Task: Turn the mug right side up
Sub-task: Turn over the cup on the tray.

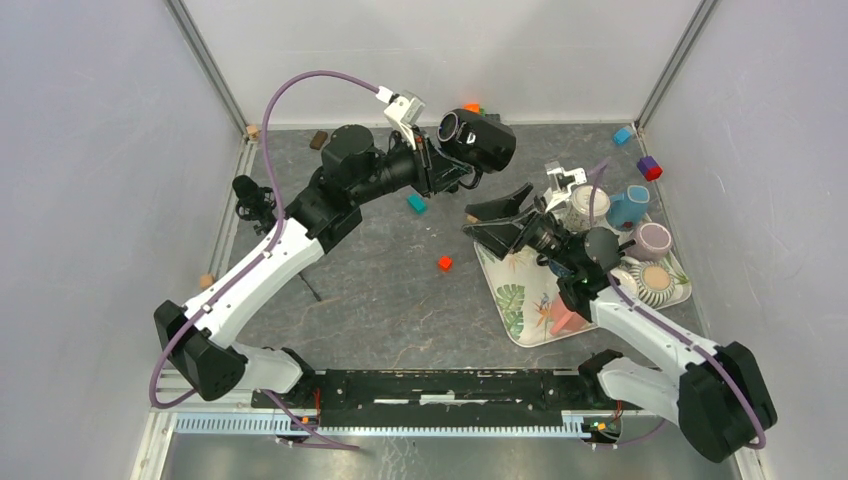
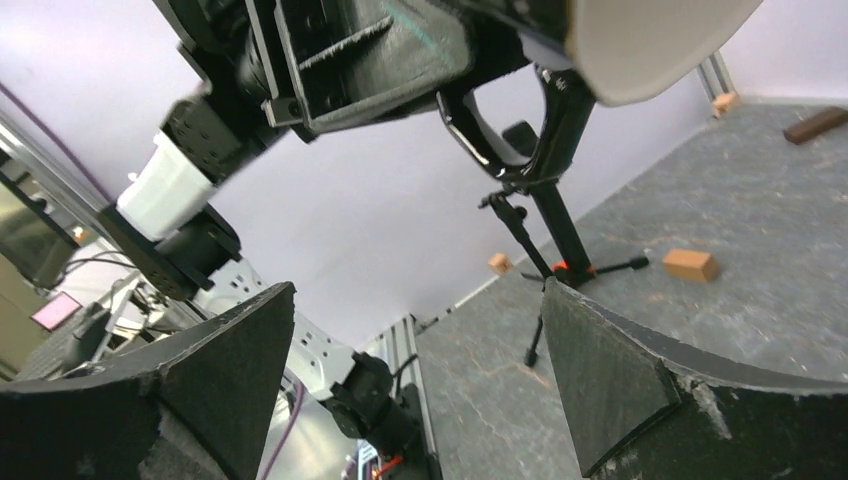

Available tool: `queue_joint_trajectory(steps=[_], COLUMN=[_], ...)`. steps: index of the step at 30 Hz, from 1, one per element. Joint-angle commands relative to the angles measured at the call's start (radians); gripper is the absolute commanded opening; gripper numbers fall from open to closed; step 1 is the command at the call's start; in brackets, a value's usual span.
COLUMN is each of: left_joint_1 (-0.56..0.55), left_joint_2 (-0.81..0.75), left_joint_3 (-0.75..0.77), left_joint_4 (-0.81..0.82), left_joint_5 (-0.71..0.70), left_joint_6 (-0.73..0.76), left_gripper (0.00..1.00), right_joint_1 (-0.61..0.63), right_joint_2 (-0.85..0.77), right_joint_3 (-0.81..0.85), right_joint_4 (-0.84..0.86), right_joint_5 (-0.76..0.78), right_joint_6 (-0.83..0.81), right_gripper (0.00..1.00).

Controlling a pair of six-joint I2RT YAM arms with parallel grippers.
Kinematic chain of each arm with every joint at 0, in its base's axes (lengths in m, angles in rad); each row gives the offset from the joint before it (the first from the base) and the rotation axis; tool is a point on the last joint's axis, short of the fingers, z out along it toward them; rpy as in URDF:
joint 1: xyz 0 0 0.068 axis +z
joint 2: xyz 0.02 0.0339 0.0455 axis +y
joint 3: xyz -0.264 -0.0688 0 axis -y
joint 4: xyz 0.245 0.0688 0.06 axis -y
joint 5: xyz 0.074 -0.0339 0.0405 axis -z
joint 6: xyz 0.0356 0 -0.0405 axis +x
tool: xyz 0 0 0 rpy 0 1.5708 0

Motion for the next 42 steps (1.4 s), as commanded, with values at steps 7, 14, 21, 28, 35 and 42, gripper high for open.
queue_joint_trajectory(steps=[7, 14, 21, 28, 35, 42], left_joint_1=[0.003, 0.004, 0.004, 0.004, 0.004, 0.004], left_joint_2=[-0.088, -0.092, -0.088, -0.085, -0.084, -0.104], left_joint_3=[-0.011, -0.037, -0.047, -0.050, -0.062, -0.095], left_joint_4=[0.239, 0.276, 0.298, 0.310, 0.318, 0.318], left_joint_5=[0.081, 0.107, 0.137, 0.152, 0.174, 0.186], left_joint_6=[-0.131, -0.162, -0.172, -0.175, -0.176, -0.166], left_gripper=[0.02, 0.02, 0.02, 0.02, 0.02, 0.02], right_joint_1=[-0.016, -0.017, -0.018, -0.017, -0.017, -0.017], right_joint_2=[0.129, 0.217, 0.241, 0.229, 0.221, 0.207], right_joint_3=[0.050, 0.122, 0.159, 0.161, 0.169, 0.188], right_joint_4=[0.406, 0.555, 0.569, 0.505, 0.453, 0.359], right_joint_5=[0.022, 0.042, 0.039, 0.033, 0.028, 0.025], right_joint_6=[0.201, 0.304, 0.324, 0.289, 0.255, 0.188], right_gripper=[0.98, 0.97, 0.87, 0.68, 0.42, 0.15])
